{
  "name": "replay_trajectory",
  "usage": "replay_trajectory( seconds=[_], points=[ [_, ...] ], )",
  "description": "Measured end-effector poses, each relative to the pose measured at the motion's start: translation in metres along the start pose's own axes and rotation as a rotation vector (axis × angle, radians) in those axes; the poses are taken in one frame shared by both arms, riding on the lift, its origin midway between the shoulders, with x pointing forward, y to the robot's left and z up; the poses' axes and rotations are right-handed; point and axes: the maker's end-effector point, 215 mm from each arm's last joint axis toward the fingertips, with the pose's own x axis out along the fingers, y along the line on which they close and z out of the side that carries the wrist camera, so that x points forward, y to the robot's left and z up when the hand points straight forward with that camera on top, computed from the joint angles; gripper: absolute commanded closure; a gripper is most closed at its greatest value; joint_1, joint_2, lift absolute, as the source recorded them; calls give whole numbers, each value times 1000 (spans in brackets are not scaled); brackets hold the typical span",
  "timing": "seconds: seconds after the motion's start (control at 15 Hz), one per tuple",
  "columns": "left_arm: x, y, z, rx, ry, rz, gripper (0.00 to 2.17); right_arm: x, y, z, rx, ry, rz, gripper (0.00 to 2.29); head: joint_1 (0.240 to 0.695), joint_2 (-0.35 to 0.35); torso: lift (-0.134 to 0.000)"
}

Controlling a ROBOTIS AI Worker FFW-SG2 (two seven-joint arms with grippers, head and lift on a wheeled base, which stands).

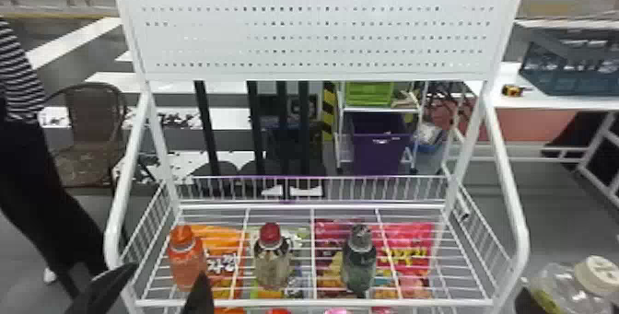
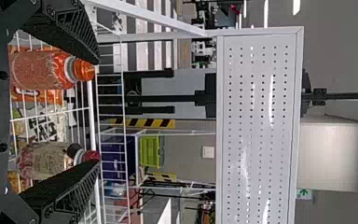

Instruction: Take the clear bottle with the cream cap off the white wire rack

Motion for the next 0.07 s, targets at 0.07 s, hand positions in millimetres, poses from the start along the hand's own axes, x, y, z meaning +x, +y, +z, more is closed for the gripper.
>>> replay_trajectory(
  seconds=[0.07],
  points=[
    [0, 0, 0, 0, 0, 0, 137, 0, 0, 1, -1, -1, 1, 1409, 499, 0, 0]
  ],
)
